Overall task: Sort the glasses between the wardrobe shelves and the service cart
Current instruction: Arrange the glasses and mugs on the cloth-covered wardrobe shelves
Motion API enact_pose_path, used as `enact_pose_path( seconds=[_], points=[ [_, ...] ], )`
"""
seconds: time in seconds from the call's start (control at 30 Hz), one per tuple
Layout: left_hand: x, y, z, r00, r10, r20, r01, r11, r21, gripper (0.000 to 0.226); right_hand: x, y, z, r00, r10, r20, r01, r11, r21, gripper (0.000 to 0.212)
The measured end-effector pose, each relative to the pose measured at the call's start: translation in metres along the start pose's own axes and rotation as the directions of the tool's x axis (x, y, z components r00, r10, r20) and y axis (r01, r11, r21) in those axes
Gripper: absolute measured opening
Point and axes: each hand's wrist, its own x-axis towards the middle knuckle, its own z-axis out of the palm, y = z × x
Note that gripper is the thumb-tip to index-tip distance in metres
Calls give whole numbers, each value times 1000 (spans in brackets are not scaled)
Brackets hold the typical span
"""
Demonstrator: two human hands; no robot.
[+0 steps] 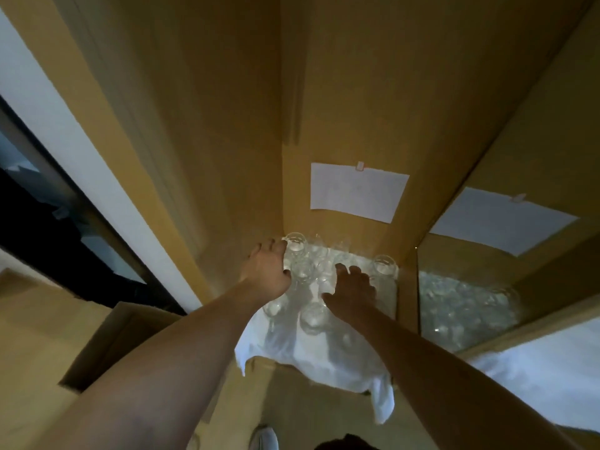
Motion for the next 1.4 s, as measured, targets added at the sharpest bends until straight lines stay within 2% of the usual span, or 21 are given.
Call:
enact_pose_path(
  seconds=[0.17,0.27,0.4,0.7,0.8,0.9,1.13,1.4],
  points=[
    [31,-23,11,997,47,62,-45,998,-35,62,16,-9,20,993,91,73,-94,995,34,71],
    [47,-30,25,997,14,74,-6,994,-105,66,31,-12,28,984,136,113,-142,988,52,71],
    [79,-30,45,991,0,135,2,1000,-20,69,68,-8,37,981,135,138,-144,988,59,69],
    [149,-51,108,974,-98,206,97,995,15,69,169,6,95,957,128,262,-155,984,84,66],
    [173,-57,132,970,-136,200,146,989,-34,68,203,12,118,948,150,282,-180,980,81,64],
    [190,-59,158,944,-203,259,226,972,-63,72,228,19,138,949,165,269,-193,978,81,64],
    [218,-79,207,931,-254,263,266,964,-8,78,261,28,176,970,138,199,-143,990,9,75],
    [243,-99,232,883,-339,323,358,934,1,95,270,29,204,976,185,119,-193,979,62,82]
  ],
)
